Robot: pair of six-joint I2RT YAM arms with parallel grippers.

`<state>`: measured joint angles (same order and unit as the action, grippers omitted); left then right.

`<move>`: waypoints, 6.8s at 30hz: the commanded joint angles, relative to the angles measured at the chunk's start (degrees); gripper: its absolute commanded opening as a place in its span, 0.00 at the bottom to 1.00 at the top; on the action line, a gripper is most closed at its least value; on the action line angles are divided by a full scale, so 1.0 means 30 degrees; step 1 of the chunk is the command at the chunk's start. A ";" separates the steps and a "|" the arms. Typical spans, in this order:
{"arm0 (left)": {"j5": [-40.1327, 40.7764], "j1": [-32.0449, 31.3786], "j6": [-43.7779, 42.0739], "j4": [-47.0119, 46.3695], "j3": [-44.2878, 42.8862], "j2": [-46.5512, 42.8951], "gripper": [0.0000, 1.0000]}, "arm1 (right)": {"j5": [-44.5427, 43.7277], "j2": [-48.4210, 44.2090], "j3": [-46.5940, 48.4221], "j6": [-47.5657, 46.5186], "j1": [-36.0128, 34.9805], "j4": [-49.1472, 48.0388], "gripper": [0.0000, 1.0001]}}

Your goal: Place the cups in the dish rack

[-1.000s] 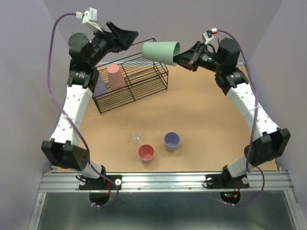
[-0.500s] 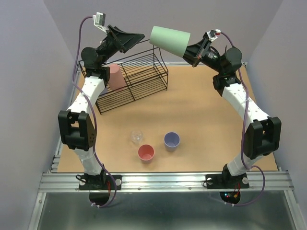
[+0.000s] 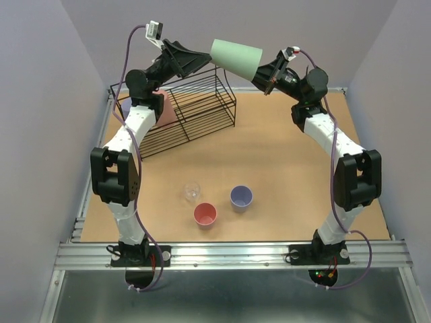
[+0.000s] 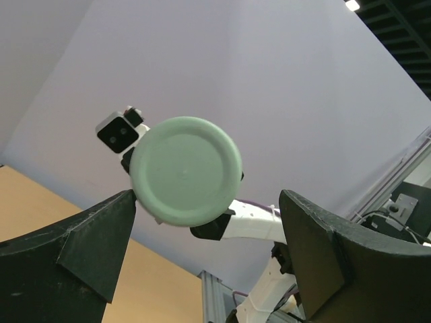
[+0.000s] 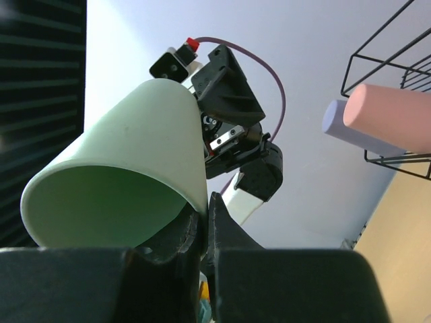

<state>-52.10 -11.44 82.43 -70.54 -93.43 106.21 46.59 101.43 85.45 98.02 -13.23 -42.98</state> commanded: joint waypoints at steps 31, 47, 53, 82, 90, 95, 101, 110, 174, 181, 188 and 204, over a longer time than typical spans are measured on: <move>0.0079 -0.0992 -0.6693 0.6361 -0.3632 -0.1009 0.00 | 0.1052 -0.0526 -0.0822 -0.0006 -0.0569 -0.2167 0.54; 0.8601 0.0183 -2.2549 2.6468 -1.1744 0.0132 0.00 | 0.1729 -0.4218 -0.5311 -0.6678 0.1452 0.8804 0.77; 1.2672 -0.1311 -2.5542 2.8610 -1.1690 0.0425 0.00 | 0.1756 -0.4863 -0.6217 -0.6803 0.1511 0.8936 0.77; 2.0821 -0.2895 -2.6423 2.8817 -0.6007 0.0573 0.00 | 0.2459 -0.4483 -0.6511 -0.7067 0.1511 0.9376 0.77; 2.1289 -0.2895 -2.6628 2.8934 -0.4251 -0.0423 0.00 | 0.2430 -0.4307 -0.6598 -0.7067 0.1511 0.9405 0.77; 2.1818 -0.2895 -2.6833 2.9081 -0.3429 -0.1184 0.00 | 0.2459 -0.4277 -0.6657 -0.7067 0.1511 0.9435 0.77; 2.2345 -0.2866 -2.6921 2.9197 -0.2608 -0.1742 0.00 | 0.2489 -0.4307 -0.6716 -0.7037 0.1481 0.9522 0.77; 2.2404 -0.2865 -2.6950 2.9637 -0.3105 -0.1772 0.68 | 0.2488 -0.4395 -0.6803 -0.7038 0.1335 0.9522 0.77; 2.0177 -0.6263 -2.1180 3.0956 0.1112 -1.2022 0.90 | -1.0401 -0.4690 -0.3492 -2.3326 -0.8068 3.3782 0.79; 2.0792 -0.6411 -2.0682 3.1481 0.2020 -1.3343 0.88 | -1.1924 -0.3897 -0.3932 -2.3561 -0.8157 3.3604 0.74; 2.1320 -0.6498 -2.0301 3.1834 0.2695 -1.4485 0.88 | -1.2746 -0.3546 -0.5044 -2.3619 -0.8566 3.3342 0.64; 2.1613 -0.6469 -2.0855 3.1952 0.1614 -1.3874 0.88 | -1.5377 -0.3662 -0.3268 -2.3268 -0.8539 3.2666 0.00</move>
<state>11.64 -30.65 21.26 26.65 -85.32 63.35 6.76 91.61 68.77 27.49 -38.72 56.14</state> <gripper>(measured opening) 0.880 0.069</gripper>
